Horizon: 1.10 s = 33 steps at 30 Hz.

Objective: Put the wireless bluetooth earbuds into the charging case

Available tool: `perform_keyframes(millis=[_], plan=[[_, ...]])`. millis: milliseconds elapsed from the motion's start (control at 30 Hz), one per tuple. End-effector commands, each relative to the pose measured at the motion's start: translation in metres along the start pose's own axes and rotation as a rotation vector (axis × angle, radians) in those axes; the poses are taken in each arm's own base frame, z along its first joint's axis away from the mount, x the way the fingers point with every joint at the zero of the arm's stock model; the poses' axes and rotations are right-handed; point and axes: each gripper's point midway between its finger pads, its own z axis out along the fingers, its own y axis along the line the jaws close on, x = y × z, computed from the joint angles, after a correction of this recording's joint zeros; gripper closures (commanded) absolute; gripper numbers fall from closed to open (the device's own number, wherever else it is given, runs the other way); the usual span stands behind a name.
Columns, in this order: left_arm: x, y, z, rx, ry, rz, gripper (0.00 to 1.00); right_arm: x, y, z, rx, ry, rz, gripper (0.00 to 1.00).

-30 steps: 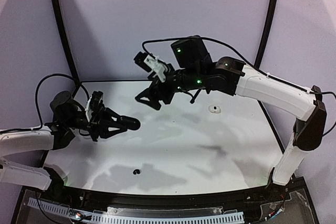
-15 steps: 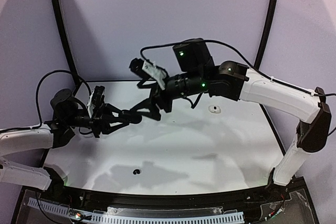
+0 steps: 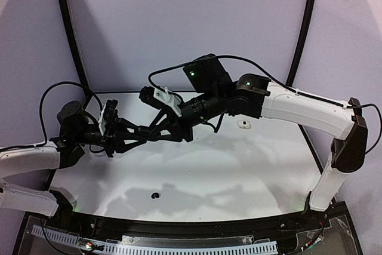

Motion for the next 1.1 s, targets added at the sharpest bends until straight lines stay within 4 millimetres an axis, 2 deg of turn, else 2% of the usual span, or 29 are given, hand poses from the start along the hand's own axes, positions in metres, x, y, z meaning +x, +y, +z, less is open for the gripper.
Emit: perform_keyframes(millis=[0, 67, 133, 233, 367, 400, 433, 500, 567, 633, 800, 1067], plan=[[-0.016, -0.004, 0.000, 0.019, -0.027, 0.061, 0.99, 0.001, 0.000, -0.002, -0.004, -0.003, 0.020, 0.67], [-0.017, -0.002, 0.000, 0.008, -0.029, 0.057, 0.99, 0.002, 0.000, -0.001, -0.008, 0.003, 0.020, 0.65], [-0.017, -0.002, 0.000, 0.007, -0.029, 0.052, 0.99, 0.004, 0.000, 0.000, -0.009, 0.008, 0.024, 0.67], [-0.018, -0.001, 0.000, 0.002, -0.032, 0.043, 0.99, 0.003, 0.001, 0.001, -0.018, 0.010, 0.021, 0.84], [-0.016, 0.001, 0.000, -0.012, -0.028, 0.028, 0.98, -0.003, 0.000, -0.002, -0.011, 0.001, 0.014, 0.97], [-0.015, 0.003, 0.000, -0.020, -0.025, 0.019, 0.93, -0.005, -0.001, -0.005, -0.004, -0.010, 0.009, 0.99], [-0.014, 0.004, 0.000, -0.026, -0.024, 0.012, 0.88, -0.010, -0.002, -0.009, 0.005, -0.033, 0.001, 1.00], [-0.012, 0.005, -0.001, -0.040, -0.017, -0.003, 0.71, -0.019, -0.003, -0.018, 0.017, -0.079, -0.007, 1.00], [-0.010, 0.006, -0.001, -0.044, -0.012, -0.012, 0.67, -0.026, -0.005, -0.027, 0.027, -0.115, -0.012, 1.00], [-0.009, 0.006, -0.001, -0.048, -0.011, -0.015, 0.67, -0.030, -0.004, -0.032, 0.030, -0.136, -0.017, 1.00], [-0.009, 0.008, 0.000, -0.048, -0.011, -0.007, 0.66, -0.028, -0.003, -0.028, 0.019, -0.125, -0.007, 1.00], [-0.024, 0.010, 0.001, -0.054, -0.051, -0.001, 0.63, -0.026, -0.004, -0.023, 0.010, -0.113, -0.013, 1.00]])
